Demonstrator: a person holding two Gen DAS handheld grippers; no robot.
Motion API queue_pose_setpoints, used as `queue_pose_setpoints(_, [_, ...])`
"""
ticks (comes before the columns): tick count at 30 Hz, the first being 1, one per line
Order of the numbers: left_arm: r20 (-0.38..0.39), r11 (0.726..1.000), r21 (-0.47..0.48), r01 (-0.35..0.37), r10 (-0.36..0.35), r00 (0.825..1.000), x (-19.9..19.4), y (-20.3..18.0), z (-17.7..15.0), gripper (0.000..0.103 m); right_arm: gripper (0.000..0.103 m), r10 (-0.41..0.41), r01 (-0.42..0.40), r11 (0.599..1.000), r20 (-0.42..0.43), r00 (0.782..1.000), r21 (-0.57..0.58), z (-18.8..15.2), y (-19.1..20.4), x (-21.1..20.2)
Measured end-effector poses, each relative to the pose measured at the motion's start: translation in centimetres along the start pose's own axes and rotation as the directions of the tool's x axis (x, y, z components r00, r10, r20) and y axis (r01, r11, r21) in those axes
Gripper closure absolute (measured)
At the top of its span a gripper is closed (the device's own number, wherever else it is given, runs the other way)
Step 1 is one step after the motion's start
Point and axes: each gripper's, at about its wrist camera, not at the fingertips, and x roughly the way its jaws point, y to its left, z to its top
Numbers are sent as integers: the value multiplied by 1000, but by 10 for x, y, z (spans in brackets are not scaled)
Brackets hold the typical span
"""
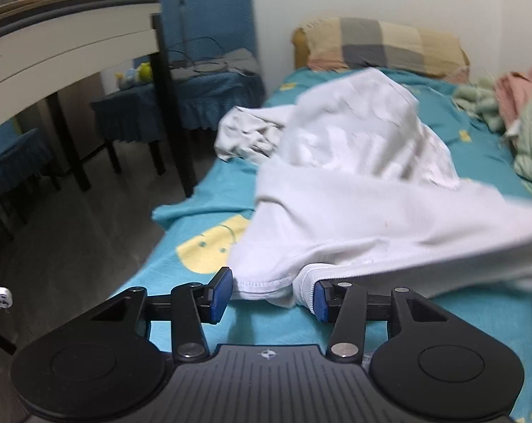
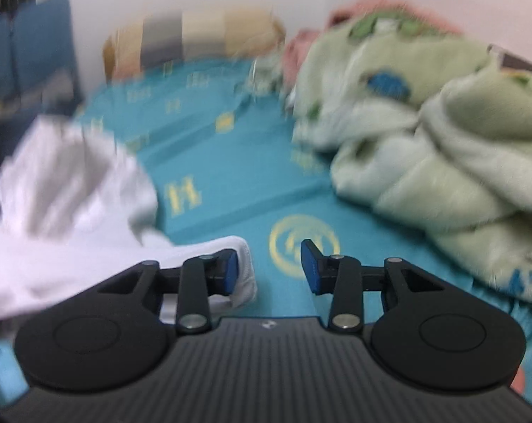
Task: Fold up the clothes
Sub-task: 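Grasp the T-shirt edge with the right gripper while the left gripper holds it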
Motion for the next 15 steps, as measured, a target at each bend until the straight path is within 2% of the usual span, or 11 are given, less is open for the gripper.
queue_pose_setpoints(1, [-8, 1000, -11, -2, 2, 1000, 3, 1, 1, 58, 63, -7, 7, 1000, 36, 999, -22, 1, 4, -3])
queue_pose_setpoints(2, [-17, 1000, -23, -5, 4, 1000, 7, 2, 1, 61, 64, 2, -1, 999, 26, 1000, -37, 0, 7, 0])
queue_pose_setpoints(4, [-29, 997, -72, 0, -2, 1000, 12, 10, 5, 72, 63, 37, -40, 998, -50, 998, -43, -4, 10, 12])
queue_pose_setpoints(5, [-32, 995, -103, 7, -11, 999, 13, 14, 7, 75, 63, 68, -71, 997, -130, 989, -17, -8, 8, 23])
queue_pose_setpoints(6, [-30, 991, -132, 14, -19, 999, 14, 19, 9, 83, 63, 111, -106, 994, -239, 965, 33, -14, 5, 38])
queue_pose_setpoints(7, [-20, 989, -150, 14, -17, 1000, 16, 22, 13, 86, 63, 136, -125, 990, -288, 948, 58, -16, 3, 45])
queue_pose_setpoints(10, [30, 984, -177, 8, -3, 1000, 16, 25, 21, 91, 63, 169, -152, 985, -313, 935, 77, -15, 2, 49])
queue_pose_setpoints(11, [52, 984, -179, 11, -2, 999, 15, 24, 25, 92, 72, 180, -160, 983, -313, 933, 89, -15, 1, 49])
queue_pose_setpoints(12, [77, 984, -179, 14, 0, 997, 10, 23, 28, 92, 76, 191, -167, 980, -306, 932, 105, -14, 0, 47])
queue_pose_setpoints(15, [184, 983, -179, 36, -2, 983, -16, 26, 42, 93, 84, 193, -170, 978, -218, 957, 120, -2, -5, 34])
